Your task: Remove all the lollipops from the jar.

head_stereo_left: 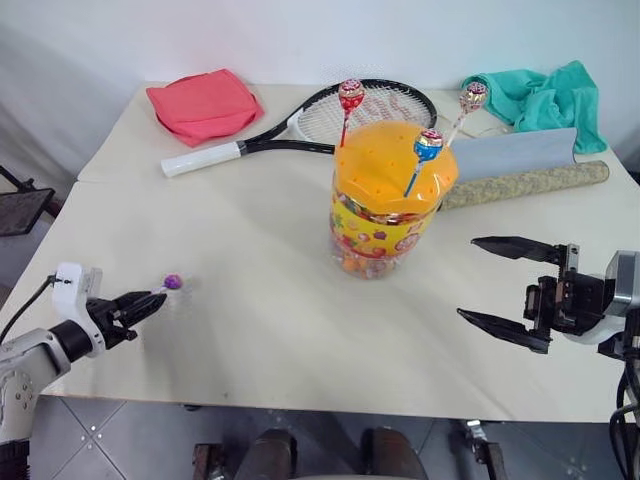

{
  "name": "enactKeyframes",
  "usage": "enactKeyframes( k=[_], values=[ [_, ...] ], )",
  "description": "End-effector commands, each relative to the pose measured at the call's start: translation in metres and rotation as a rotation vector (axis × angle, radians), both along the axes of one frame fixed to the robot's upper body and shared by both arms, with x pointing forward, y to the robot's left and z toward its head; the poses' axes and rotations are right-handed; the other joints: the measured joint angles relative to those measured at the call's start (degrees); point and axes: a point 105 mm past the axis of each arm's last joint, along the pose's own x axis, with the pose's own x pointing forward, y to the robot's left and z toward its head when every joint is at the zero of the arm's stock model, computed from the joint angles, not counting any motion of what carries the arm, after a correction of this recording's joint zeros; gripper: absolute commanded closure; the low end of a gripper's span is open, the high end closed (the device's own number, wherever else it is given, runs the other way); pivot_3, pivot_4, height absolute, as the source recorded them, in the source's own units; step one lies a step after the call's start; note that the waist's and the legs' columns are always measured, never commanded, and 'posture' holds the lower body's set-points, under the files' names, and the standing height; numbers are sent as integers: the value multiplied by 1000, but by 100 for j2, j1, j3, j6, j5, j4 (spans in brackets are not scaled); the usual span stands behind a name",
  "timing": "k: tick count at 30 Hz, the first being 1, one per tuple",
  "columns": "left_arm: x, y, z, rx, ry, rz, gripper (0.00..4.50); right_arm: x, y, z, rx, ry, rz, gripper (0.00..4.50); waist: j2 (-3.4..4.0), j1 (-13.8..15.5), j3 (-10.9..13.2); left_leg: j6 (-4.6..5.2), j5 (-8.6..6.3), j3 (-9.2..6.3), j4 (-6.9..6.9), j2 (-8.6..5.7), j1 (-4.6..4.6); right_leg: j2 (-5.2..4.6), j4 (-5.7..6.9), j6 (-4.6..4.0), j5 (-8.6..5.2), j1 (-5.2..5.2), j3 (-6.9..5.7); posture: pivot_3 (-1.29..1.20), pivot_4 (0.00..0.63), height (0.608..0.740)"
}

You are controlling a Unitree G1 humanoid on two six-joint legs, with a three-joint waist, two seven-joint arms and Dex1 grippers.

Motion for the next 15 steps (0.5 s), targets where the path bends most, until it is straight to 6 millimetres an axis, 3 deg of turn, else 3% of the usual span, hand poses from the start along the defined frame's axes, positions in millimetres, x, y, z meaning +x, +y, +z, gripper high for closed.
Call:
enactKeyframes(
  k=[1, 4, 6, 8, 14, 15],
  values=[
    [-5, 22, 44, 15, -154, -92, 2079, -6, -9, 18, 34, -47, -56, 0, -1, -10, 0, 0, 0, 1, -1, 0, -2, 1, 0, 0, 0, -1, -2, 0, 150, 740],
    [-11, 25, 79, 81, -284, -260, 2079, -5, -17, 29, 73, -65, -123, 0, 1, -33, 1, 0, 0, 4, -6, 1, -2, 2, -2, -1, 0, 0, -1, 0, 150, 740],
    [-4, 15, 102, 118, -376, -348, 2079, -4, -22, 35, 88, -81, -158, 0, 5, 4, 4, 0, 0, 4, -5, 1, -2, -2, -5, -1, 0, 1, -4, 0, 150, 740],
    [8, -6, 121, 94, -466, -441, 1659, -5, -23, 38, 93, -93, -174, 0, 6, 46, 4, 0, 0, 11, 1, -2, -2, -3, -7, 0, 0, 4, -14, 0, 150, 740],
    [56, -111, 164, 32, -733, -738, 28, -5, -29, 63, 158, -173, -255, 0, 2, 60, 4, 4, 2, 15, 27, -16, -19, -3, 13, 14, 9, 14, -30, 0, 150, 740],
    [61, -121, 167, 25, -750, -755, 28, -5, -31, 65, 160, -180, -265, 0, 1, 47, 3, 4, 2, 13, 35, -18, -32, -2, 13, 17, 10, 8, -36, 0, 150, 740]
  ],
)
